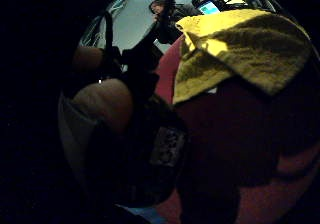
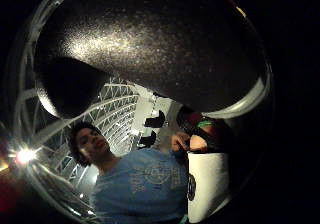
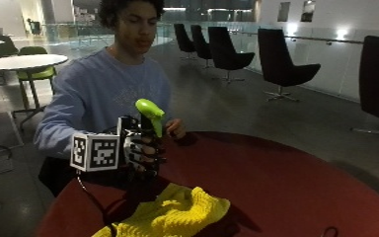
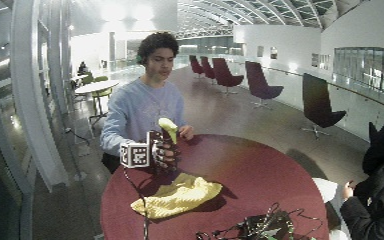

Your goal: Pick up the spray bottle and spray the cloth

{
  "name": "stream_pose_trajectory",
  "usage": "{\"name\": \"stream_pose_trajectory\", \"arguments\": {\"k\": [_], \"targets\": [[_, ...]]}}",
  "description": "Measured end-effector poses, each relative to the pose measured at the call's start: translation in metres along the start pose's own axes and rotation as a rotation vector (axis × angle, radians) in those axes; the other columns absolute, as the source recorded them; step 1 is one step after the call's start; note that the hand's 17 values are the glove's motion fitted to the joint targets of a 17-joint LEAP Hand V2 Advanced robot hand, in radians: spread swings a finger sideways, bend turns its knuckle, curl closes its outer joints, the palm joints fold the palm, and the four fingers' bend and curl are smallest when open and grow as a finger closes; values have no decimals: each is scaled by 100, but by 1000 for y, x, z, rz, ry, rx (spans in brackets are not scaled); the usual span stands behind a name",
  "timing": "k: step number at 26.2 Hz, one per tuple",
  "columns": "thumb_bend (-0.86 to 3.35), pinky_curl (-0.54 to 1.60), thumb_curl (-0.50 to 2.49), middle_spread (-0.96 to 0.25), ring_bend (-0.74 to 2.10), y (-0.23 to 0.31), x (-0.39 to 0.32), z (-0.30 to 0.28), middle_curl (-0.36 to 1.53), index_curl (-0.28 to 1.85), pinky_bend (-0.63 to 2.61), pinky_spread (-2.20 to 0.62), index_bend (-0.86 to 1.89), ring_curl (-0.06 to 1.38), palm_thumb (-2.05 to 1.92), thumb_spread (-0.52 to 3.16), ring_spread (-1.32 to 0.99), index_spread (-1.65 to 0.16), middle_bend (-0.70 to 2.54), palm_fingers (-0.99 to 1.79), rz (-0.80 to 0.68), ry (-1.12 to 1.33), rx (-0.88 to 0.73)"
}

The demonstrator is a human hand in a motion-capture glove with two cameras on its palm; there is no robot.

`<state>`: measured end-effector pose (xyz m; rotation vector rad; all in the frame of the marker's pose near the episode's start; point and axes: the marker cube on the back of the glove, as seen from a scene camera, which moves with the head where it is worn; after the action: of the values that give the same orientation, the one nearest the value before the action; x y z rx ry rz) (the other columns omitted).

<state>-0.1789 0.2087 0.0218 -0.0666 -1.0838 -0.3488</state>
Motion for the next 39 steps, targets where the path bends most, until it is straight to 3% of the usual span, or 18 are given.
{"name": "stream_pose_trajectory", "arguments": {"k": [10,23,39], "targets": [[4,24,52,-8,48,-6,-7,-35,44,42,17,31,15,37,96,76,1,-21,29,103,247,-69,-75],[-2,26,57,-6,45,-5,4,-35,47,42,17,31,14,37,99,73,2,-19,29,103,528,-147,-201],[-2,28,61,-6,44,3,14,-32,48,41,18,32,12,38,97,77,3,-18,27,104,628,-111,-253]]}}
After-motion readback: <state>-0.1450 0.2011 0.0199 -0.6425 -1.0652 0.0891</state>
